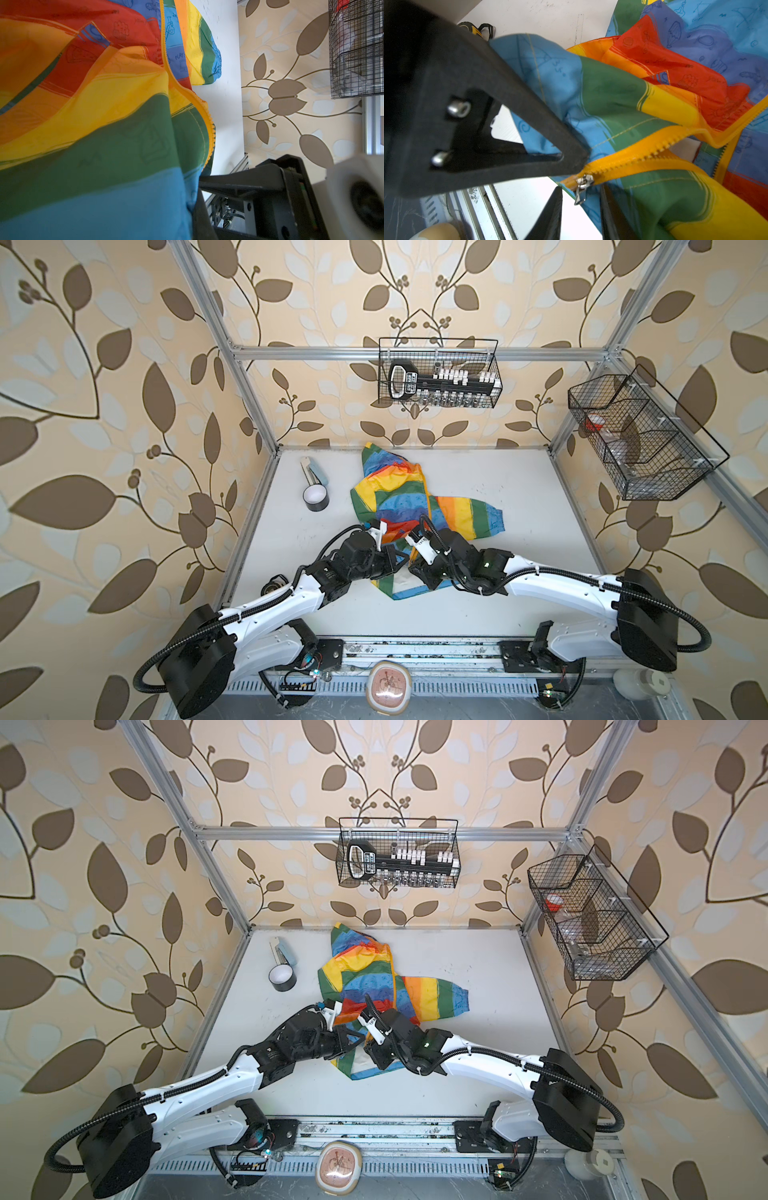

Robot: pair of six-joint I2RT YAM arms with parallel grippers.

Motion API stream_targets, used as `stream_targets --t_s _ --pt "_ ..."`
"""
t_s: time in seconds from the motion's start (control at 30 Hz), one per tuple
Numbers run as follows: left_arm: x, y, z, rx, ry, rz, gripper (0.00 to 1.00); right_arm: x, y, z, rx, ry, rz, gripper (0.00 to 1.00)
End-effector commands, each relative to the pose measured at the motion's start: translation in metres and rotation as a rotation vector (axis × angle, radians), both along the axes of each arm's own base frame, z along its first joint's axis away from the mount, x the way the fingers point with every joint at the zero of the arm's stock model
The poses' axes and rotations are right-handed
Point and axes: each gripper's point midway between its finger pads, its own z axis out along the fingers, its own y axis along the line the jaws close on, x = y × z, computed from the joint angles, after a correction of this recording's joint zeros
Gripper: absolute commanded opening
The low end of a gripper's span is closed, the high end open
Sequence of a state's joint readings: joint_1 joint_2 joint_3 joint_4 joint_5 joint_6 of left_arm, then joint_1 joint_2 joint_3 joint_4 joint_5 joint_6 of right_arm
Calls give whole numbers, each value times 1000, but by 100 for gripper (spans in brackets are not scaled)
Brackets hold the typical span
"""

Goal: Zip up the jacket

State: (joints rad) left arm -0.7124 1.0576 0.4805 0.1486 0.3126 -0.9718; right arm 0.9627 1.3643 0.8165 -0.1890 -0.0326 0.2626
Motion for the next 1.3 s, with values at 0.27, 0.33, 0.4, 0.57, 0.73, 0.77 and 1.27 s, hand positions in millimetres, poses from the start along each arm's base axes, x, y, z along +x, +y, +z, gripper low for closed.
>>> stream_targets --t_s 0.27,0.33,0.4,0.57,0.73,0.77,1.27 --pt "4 -8 27 -55 -61 -25 0 -6 -7 -15 -44 -1 17 27" --pt "4 -8 26 -54 -59 -25 0 -5 -7 -13 -39 -8 9 26" --pt "3 -8 26 -54 -58 -25 0 -3 -8 -12 -37 -15 1 24" --pt "3 -7 26 -54 -57 -26 0 1 -9 -9 -33 -25 -18 19" --pt "2 -6 24 -51 -54 -26 0 4 -13 -5 -17 -26 -35 15" --pt "2 -6 25 -52 -55 -26 0 4 -13 -4 -14 -27 -35 14" --pt "0 -8 20 -53 -39 -38 0 8 -18 5 15 -33 -62 0"
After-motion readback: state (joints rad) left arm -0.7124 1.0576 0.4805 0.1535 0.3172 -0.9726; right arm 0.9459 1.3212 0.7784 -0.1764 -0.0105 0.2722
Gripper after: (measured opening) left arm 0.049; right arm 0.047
